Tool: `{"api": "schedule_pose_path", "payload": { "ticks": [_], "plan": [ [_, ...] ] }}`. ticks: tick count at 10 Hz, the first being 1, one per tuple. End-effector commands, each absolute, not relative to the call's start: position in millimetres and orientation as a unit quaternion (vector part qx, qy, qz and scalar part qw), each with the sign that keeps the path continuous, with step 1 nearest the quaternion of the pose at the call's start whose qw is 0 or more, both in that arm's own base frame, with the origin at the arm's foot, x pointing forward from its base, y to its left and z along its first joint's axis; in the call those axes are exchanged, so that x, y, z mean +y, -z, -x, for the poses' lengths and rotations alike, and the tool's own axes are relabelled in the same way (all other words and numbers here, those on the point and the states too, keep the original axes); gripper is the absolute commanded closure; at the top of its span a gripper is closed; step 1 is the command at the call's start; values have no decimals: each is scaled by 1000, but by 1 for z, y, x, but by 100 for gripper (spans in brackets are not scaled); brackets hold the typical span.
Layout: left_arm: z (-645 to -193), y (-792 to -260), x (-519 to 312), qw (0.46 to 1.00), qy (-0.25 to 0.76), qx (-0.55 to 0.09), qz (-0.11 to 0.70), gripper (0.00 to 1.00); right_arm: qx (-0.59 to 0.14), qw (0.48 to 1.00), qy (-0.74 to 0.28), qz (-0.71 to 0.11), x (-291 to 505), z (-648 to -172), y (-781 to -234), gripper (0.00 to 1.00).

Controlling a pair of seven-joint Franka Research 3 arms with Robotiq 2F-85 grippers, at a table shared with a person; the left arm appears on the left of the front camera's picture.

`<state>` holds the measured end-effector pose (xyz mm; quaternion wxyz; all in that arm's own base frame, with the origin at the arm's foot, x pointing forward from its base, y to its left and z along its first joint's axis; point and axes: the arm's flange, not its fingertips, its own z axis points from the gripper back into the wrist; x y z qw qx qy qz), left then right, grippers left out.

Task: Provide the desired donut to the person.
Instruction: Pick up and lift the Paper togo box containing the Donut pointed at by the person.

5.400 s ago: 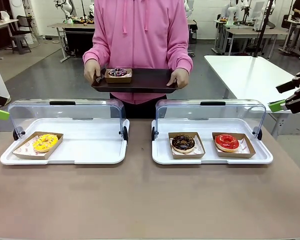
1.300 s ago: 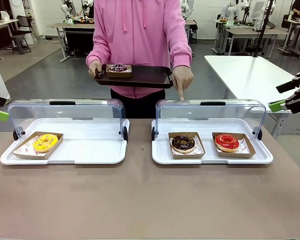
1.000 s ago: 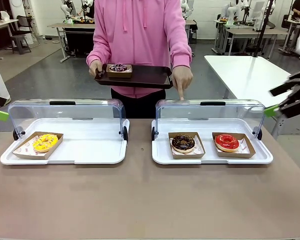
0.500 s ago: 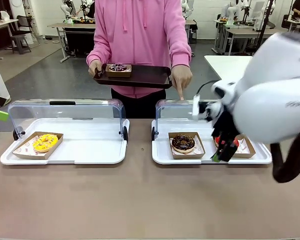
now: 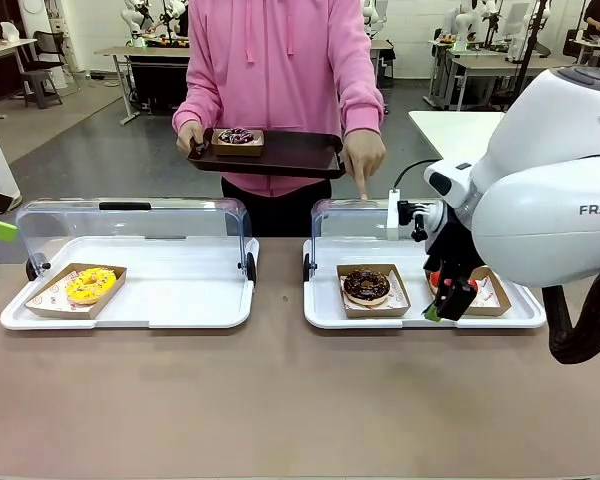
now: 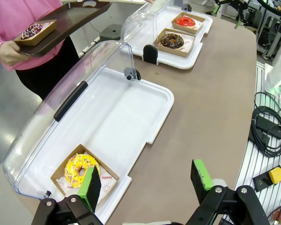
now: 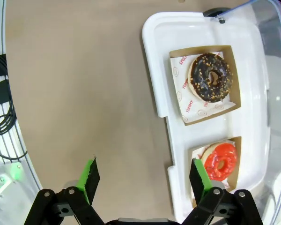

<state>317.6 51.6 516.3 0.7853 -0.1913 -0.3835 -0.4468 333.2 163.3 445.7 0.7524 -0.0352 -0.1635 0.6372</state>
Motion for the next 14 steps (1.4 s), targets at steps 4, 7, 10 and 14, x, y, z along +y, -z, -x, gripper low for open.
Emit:
{"api": "schedule_pose_path", "payload": {
  "ticks": [4, 7, 10, 14],
  "plan": [
    [-318, -516, 53, 785, 444, -388, 190, 0, -168, 730, -662, 34, 140, -363, -401, 0],
    [-318, -516, 53, 785, 444, -388, 190, 0, -161, 698, -697, 37, 133, -391, -370, 0],
    [-318, -516, 53, 785, 444, -388, 190, 0, -171, 679, -712, 53, 143, -399, -347, 0],
    [-318, -516, 53, 785, 444, -388, 190, 0, -166, 650, -740, 45, 163, -409, -338, 0]
  ]
}}
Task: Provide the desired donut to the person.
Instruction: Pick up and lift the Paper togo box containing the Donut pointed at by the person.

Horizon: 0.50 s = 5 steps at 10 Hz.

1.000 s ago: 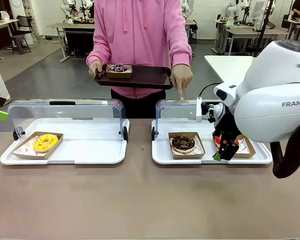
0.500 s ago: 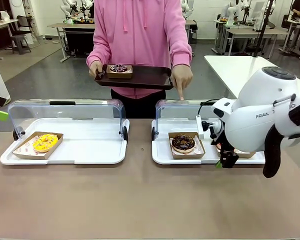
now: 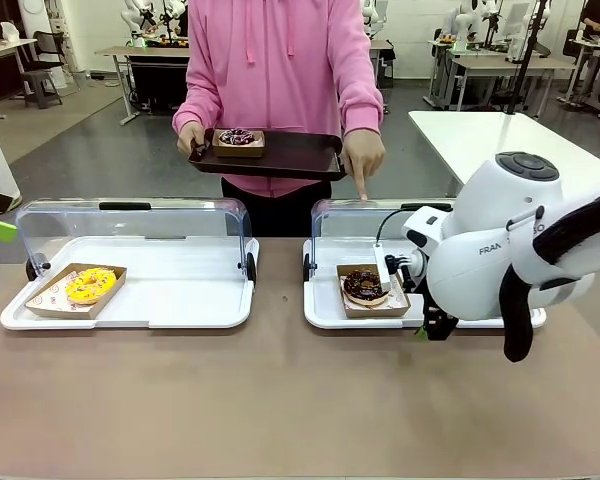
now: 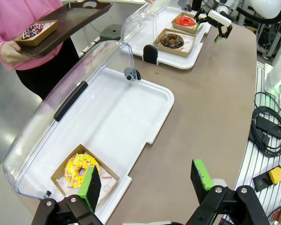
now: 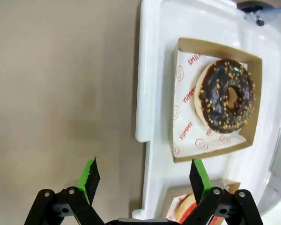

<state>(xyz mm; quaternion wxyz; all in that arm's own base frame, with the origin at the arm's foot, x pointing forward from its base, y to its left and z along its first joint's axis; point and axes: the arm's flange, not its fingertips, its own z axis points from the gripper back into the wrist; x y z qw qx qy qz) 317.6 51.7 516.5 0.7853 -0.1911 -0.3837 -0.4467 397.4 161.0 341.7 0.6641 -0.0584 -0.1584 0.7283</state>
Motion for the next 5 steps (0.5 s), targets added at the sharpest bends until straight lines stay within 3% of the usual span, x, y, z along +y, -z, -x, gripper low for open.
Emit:
{"api": "schedule_pose_path", "payload": {
  "ticks": [1, 5],
  "plan": [
    [-318, -516, 53, 785, 444, -388, 190, 0, -168, 644, -745, 48, 167, -410, -339, 0],
    [-318, -516, 53, 785, 444, -388, 190, 0, -155, 638, -753, 49, 175, -420, -339, 0]
  ]
}}
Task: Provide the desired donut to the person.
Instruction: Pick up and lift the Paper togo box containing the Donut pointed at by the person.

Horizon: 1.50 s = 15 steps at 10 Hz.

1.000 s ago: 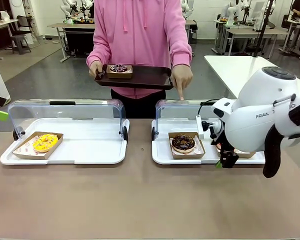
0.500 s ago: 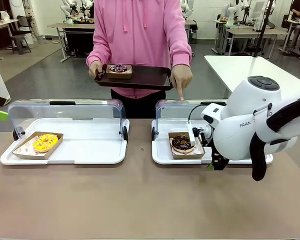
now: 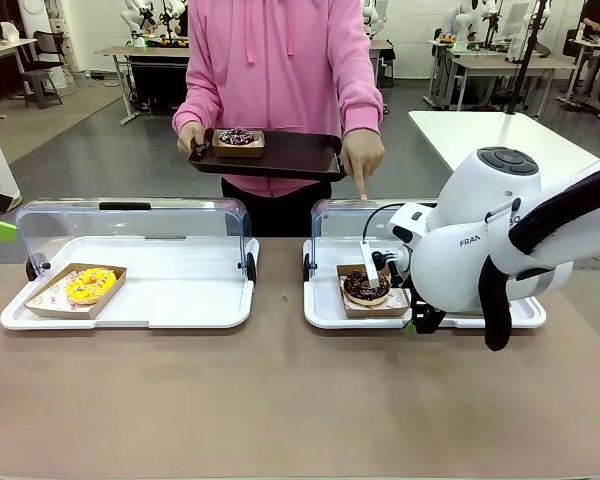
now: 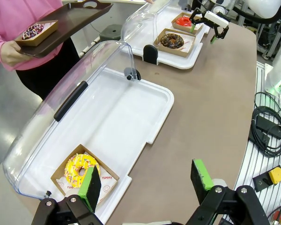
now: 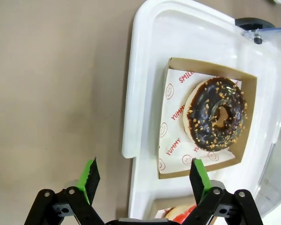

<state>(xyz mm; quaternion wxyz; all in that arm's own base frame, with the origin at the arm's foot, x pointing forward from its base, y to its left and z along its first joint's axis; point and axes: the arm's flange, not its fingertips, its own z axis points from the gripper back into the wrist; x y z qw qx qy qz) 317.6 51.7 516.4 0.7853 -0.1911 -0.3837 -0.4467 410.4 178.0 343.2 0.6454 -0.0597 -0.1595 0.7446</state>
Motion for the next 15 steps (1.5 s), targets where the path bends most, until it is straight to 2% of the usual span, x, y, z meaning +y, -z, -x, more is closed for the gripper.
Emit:
{"api": "schedule_pose_path", "payload": {
  "ticks": [1, 4, 5, 6, 7, 8, 9, 15],
  "plan": [
    [-318, -516, 53, 785, 444, -388, 190, 0, -158, 637, -752, 56, 174, -422, -338, 0],
    [-318, -516, 53, 785, 444, -388, 190, 0, -163, 631, -756, 64, 171, -426, -335, 0],
    [-318, -516, 53, 785, 444, -388, 190, 0, -156, 631, -757, 67, 171, -426, -336, 58],
    [-318, -516, 53, 785, 444, -388, 190, 0, -152, 628, -760, 68, 170, -425, -337, 58],
    [-318, -516, 53, 785, 444, -388, 190, 0, -152, 627, -761, 69, 168, -427, -336, 100],
    [-318, -516, 53, 785, 444, -388, 190, 0, -149, 627, -762, 65, 168, -429, -335, 63],
    [-318, -516, 53, 785, 444, -388, 190, 0, -147, 627, -762, 63, 167, -430, -334, 100],
    [-318, -516, 53, 785, 444, -388, 190, 0, -126, 631, -764, 46, 166, -436, -327, 100]
  ]
}}
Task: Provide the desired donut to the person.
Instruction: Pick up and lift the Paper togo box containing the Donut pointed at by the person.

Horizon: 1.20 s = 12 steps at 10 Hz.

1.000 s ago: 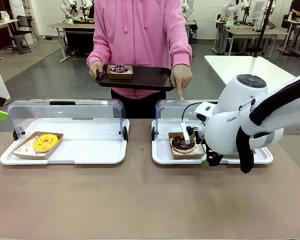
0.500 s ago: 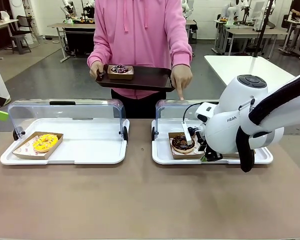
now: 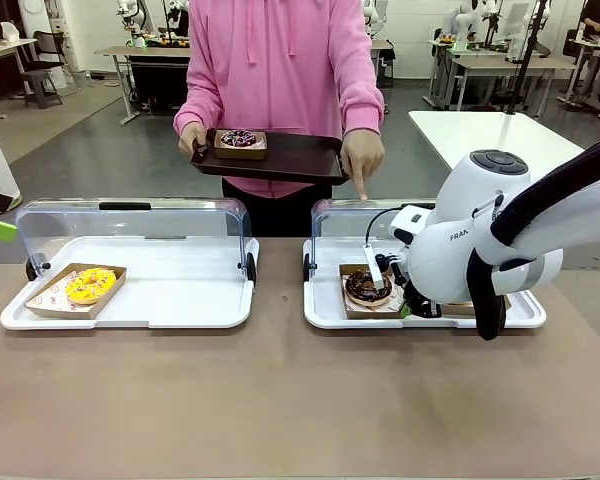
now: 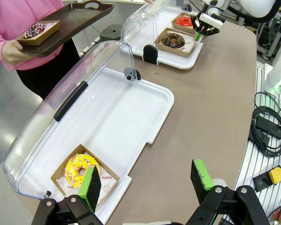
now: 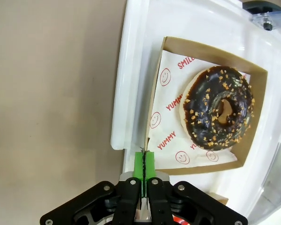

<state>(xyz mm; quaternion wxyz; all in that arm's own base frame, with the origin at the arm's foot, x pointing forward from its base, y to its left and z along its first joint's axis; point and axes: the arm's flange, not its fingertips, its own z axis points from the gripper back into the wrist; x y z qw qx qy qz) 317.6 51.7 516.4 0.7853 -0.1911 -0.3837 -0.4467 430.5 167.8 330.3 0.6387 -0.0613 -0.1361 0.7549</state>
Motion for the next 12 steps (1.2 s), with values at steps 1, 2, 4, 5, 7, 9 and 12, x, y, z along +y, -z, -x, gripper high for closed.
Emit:
{"api": "schedule_pose_path", "payload": {
  "ticks": [1, 2, 4, 5, 7, 9, 12],
  "plan": [
    [-318, -516, 53, 785, 444, -388, 190, 0, -124, 631, -764, 44, 167, -434, -328, 100],
    [-318, -516, 53, 785, 444, -388, 190, 0, -125, 629, -766, 44, 167, -430, -331, 100],
    [-318, -516, 53, 785, 444, -388, 190, 0, -137, 622, -770, 37, 168, -418, -343, 100],
    [-318, -516, 53, 785, 444, -388, 190, 0, -146, 616, -773, 39, 169, -408, -353, 100],
    [-318, -516, 53, 785, 444, -388, 190, 0, -159, 606, -778, 48, 170, -391, -372, 100],
    [-318, -516, 53, 785, 444, -388, 190, 0, -162, 614, -772, 44, 171, -381, -382, 100],
    [-318, -516, 53, 785, 444, -388, 190, 0, -193, 606, -770, 47, 169, -348, -403, 100]
  ]
}}
